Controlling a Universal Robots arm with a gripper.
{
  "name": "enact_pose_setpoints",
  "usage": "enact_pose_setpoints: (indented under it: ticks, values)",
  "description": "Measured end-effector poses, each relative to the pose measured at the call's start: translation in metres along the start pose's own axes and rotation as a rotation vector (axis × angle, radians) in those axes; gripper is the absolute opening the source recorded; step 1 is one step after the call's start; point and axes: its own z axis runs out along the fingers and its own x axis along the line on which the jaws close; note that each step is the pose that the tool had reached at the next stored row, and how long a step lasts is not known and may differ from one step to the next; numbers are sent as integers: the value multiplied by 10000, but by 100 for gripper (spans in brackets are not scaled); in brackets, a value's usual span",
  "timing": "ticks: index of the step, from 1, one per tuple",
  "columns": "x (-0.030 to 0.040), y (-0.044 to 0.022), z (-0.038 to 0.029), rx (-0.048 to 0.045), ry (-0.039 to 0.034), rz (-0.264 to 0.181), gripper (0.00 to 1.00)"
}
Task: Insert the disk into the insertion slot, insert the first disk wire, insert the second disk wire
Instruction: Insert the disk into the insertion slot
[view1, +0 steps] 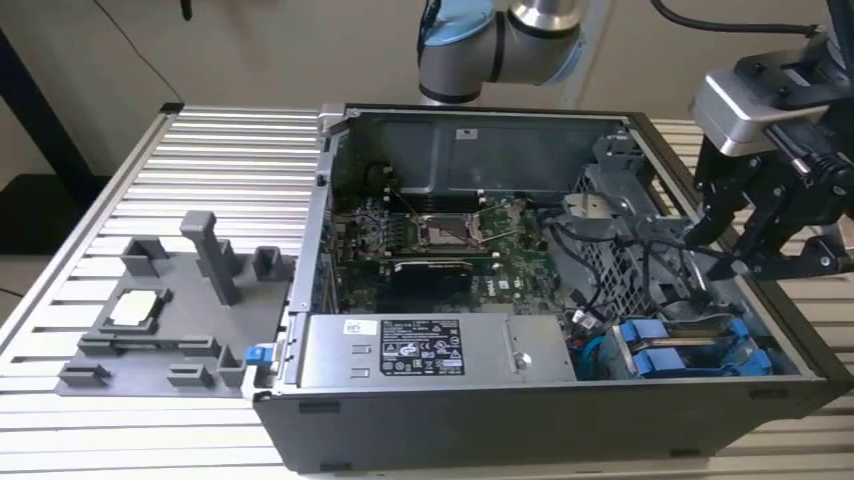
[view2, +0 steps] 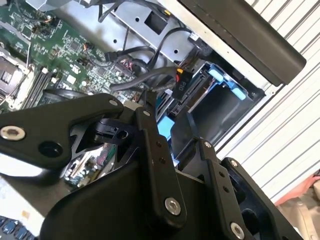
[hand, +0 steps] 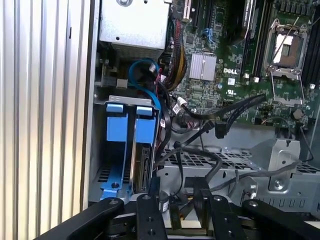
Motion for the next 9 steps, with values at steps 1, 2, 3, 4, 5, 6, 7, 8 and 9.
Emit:
enact_pose_setpoints:
  ticks: [1, 2, 3, 4, 5, 6, 7, 8, 9]
  values:
    - [2, -15, 5, -2, 0, -8, 40]
    - [4, -29, 9, -3, 1, -19, 40]
    - [7, -51, 15, -7, 0, -40, 40]
    - [10, -72, 21, -10, -3, -67, 40]
    - [12, -90, 27, -15, -10, -103, 40]
    - [14, -107, 31, -20, -14, -141, 40]
    - [16, -126, 33, -26, -15, -183, 40]
    - [19, -145, 37, -32, -20, -222, 40]
    - [21, -164, 41, -38, -25, -259, 40]
